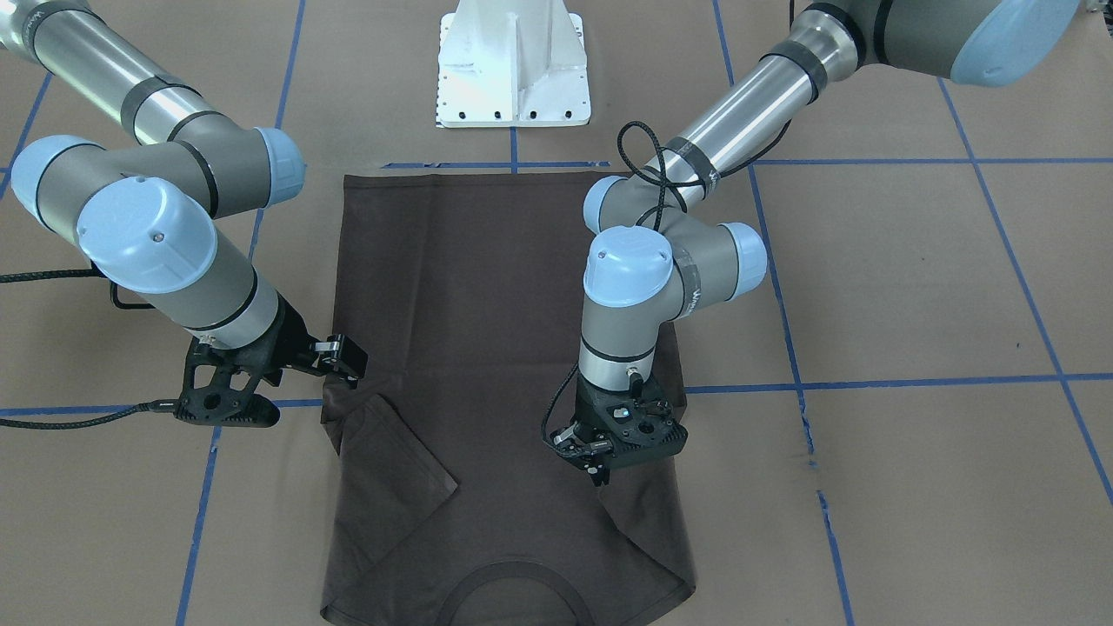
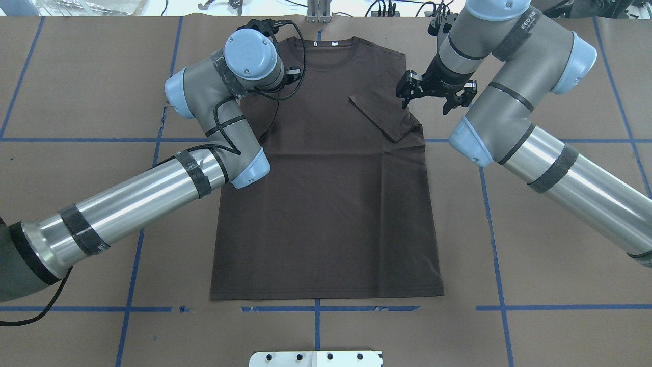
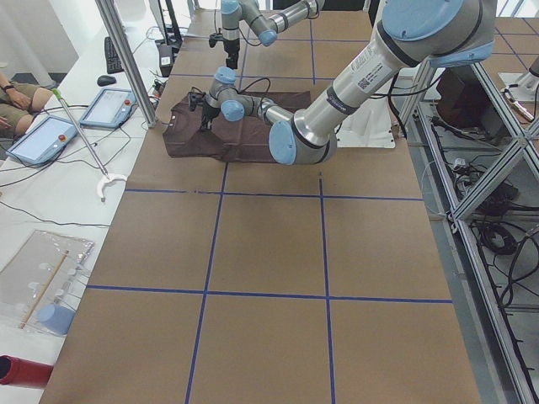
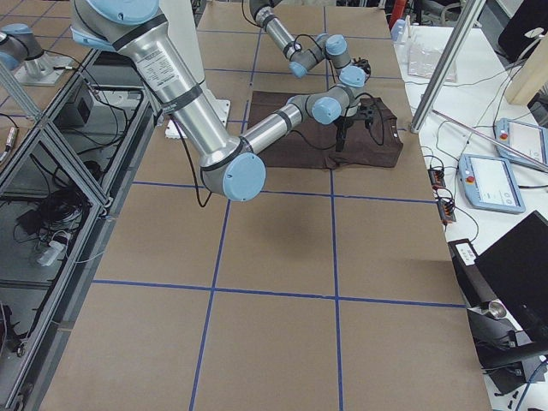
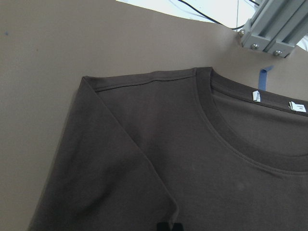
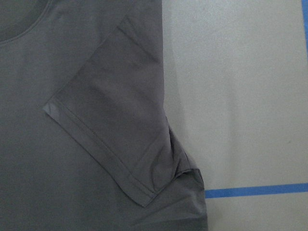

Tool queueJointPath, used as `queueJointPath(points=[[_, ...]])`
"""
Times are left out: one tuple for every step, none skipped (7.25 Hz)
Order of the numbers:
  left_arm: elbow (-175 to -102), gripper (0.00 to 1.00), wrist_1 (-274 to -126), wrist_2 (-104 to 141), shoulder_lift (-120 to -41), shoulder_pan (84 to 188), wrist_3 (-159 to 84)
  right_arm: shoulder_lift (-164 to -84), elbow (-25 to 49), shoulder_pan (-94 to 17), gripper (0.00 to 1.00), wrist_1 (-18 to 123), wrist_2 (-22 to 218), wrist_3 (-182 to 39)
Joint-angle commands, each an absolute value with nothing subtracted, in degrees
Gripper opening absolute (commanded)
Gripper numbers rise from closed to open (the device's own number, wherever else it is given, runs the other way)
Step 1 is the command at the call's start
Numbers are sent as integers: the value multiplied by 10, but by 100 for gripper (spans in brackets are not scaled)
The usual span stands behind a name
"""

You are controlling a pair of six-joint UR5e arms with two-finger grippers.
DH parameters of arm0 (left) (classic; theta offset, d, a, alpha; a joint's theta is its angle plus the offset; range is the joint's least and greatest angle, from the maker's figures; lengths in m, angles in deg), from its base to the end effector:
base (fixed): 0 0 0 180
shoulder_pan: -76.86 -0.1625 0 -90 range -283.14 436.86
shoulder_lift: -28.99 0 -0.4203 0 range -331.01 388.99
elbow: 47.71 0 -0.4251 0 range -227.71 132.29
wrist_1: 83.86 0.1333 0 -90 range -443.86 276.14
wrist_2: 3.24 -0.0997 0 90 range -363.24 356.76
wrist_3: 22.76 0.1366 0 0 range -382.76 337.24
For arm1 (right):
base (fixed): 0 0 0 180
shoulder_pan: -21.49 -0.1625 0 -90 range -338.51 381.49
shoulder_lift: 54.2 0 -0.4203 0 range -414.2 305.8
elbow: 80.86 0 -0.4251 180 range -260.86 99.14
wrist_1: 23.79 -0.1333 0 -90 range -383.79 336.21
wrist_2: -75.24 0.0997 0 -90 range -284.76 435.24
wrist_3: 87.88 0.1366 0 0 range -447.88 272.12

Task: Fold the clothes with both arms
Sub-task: 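Fold the sleeve nearest the left gripper inward onto the shirt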

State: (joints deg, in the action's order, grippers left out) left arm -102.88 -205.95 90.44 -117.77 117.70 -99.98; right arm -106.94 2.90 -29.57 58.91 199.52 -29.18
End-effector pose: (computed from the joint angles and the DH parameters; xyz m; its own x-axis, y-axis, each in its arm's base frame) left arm 0.6106 -0.6924 0.2335 0.5691 -0.2002 -0.7975 0.4998 0.8544 0.1422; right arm -0.4382 -0.6320 0.3047 0.6412 0.1105 0.7594 -0.1054 0.9929 -0.0555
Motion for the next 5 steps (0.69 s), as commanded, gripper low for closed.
queueJointPath(points=[[-1028,0,-2061,905,-1187,1176,-1001,-1069,28,-296,100,586,1995,-292],[-1022,99,-2078,905,-1183,1176,-1001,-1070,28,-295,100,586,1995,-292],[-1022,100,-2088,905,-1181,1176,-1003,-1074,28,-294,100,573,1995,-292],[-1028,100,-2088,909,-1181,1177,-1001,-1082,31,-294,100,556,1995,-288],[-1057,100,-2081,912,-1178,1177,-1000,-1089,38,-295,100,552,1995,-281]])
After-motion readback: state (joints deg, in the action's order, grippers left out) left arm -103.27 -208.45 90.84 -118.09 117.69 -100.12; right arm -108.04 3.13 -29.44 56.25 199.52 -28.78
